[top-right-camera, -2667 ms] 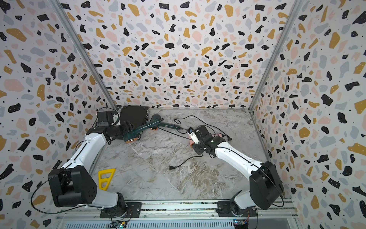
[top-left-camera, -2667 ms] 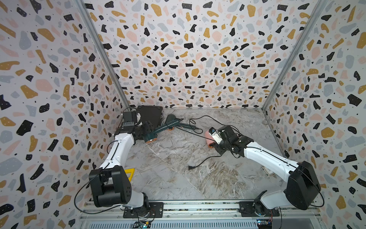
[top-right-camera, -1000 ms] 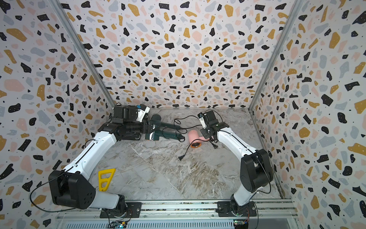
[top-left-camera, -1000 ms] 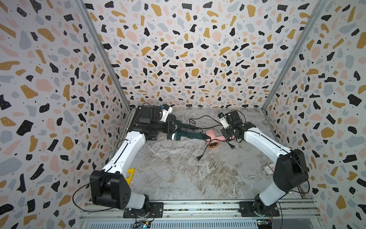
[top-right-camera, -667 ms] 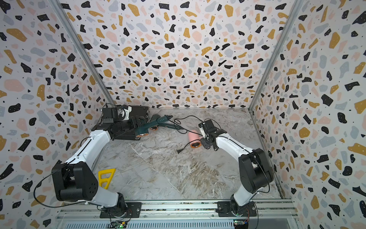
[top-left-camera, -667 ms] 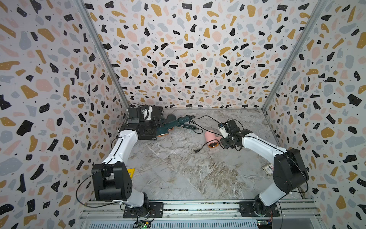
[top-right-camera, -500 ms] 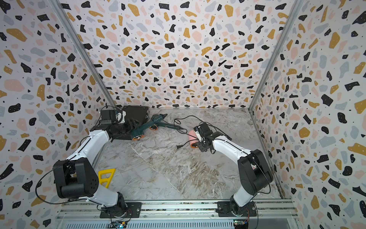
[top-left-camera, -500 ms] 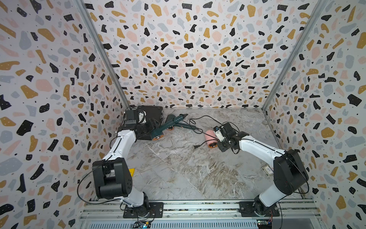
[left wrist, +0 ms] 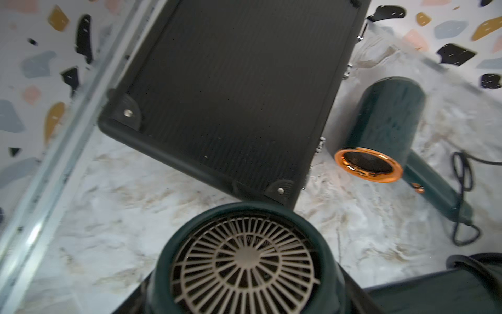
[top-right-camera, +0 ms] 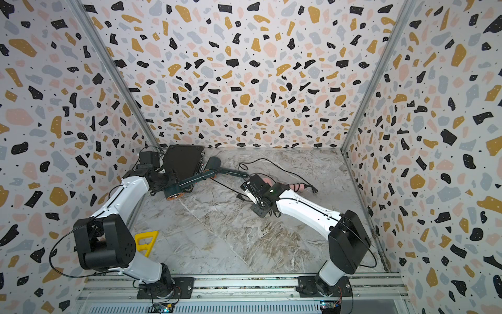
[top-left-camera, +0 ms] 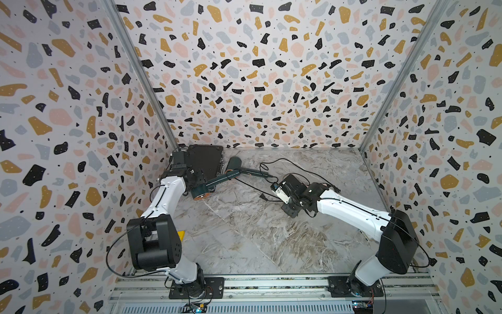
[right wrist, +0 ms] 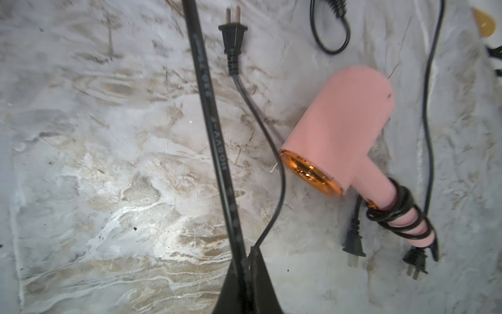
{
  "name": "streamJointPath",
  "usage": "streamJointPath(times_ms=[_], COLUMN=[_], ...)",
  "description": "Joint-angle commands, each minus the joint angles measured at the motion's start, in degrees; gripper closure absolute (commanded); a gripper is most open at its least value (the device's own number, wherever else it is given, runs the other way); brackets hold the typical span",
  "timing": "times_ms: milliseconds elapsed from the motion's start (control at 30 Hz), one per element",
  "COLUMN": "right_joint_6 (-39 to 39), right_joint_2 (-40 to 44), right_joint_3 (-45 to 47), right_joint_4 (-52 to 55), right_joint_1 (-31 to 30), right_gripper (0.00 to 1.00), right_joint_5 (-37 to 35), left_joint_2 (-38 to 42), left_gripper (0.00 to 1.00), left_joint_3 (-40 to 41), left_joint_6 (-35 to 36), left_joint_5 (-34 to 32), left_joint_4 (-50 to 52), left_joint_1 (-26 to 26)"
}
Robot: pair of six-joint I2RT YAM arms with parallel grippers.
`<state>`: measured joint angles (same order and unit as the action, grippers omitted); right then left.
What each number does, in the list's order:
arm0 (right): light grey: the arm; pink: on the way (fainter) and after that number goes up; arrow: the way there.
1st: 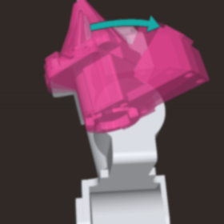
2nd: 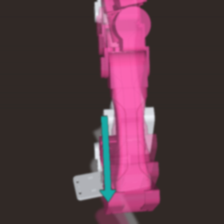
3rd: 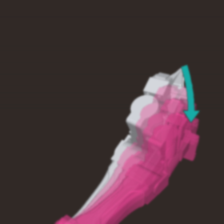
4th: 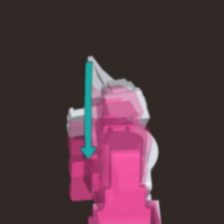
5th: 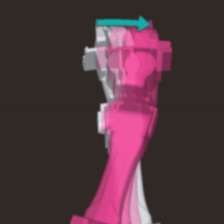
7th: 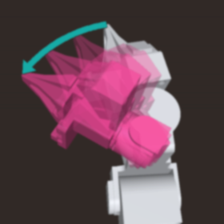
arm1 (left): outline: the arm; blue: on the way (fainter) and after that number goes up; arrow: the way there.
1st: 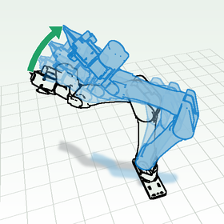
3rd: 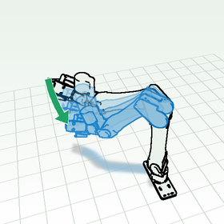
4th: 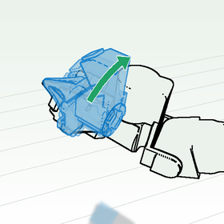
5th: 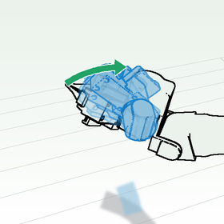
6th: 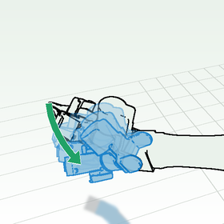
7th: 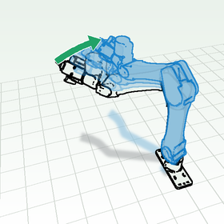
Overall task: Wrap the cord around the hair dryer
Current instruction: Wrap the power cord around the hair dryer.
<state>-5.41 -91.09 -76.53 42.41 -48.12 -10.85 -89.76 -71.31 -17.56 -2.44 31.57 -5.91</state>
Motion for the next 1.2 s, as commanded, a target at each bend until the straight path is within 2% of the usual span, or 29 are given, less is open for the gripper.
streamJointPath(times_ms=[0, 200, 400, 467, 600, 800, 933, 1000, 1100, 1167], right_joint_6=[-2.04, -6.48, -11.35, -11.91, -13.16, -13.77, -11.42, -11.03, -9.22, -8.13], right_joint_2=[2.55, -0.03, -6.65, -8.39, -11.62, -14.22, -17.49, -19.26, -20.69, -20.47], right_joint_3=[-5.23, -15.07, -28.02, -31.77, -38.78, -41.64, -42.24, -42.4, -40.87, -37.52], right_joint_4=[6.53, 6.25, 8.07, 8.21, 9.24, 9.2, 9.07, 9.0, 7.63, 4.83], right_joint_1=[-1.2, -1.85, -1.01, -0.09, 1.67, 7.77, 14.17, 15.93, 17.82, 18.36], right_gripper=[1.0, 1.0, 1.0, 1.0, 1.0, 1.0, 1.0, 1.0, 1.0, 1.0], right_joint_5=[-1.48, -0.95, -8.52, -8.17, -7.37, -6.38, -3.81, -2.26, 0.91, 2.37], left_joint_2=[-0.4, -2.73, -4.93, -5.68, -5.96, -4.55, -3.54, -1.96, 1.88, 4.0], left_gripper=[1.0, 1.0, 1.0, 1.0, 1.0, 1.0, 1.0, 1.0, 1.0, 1.0], left_joint_3=[-3.19, -5.13, -6.79, -7.33, -7.76, -7.64, -7.7, -7.72, -5.3, -3.91], left_joint_6=[4.85, 10.83, 18.0, 19.77, 21.12, 24.11, 25.74, 25.34, 21.79, 19.54], left_joint_5=[-10.61, -7.69, -0.42, 0.84, 7.72, 26.1, 43.23, 49.6, 57.13, 59.78], left_joint_4=[-1.22, 1.0, 4.78, 6.25, 7.58, 8.61, 8.78, 8.06, 2.05, -1.17], left_joint_1=[3.13, 8.73, 14.9, 16.86, 19.49, 22.27, 23.3, 23.26, 23.3, 23.14])
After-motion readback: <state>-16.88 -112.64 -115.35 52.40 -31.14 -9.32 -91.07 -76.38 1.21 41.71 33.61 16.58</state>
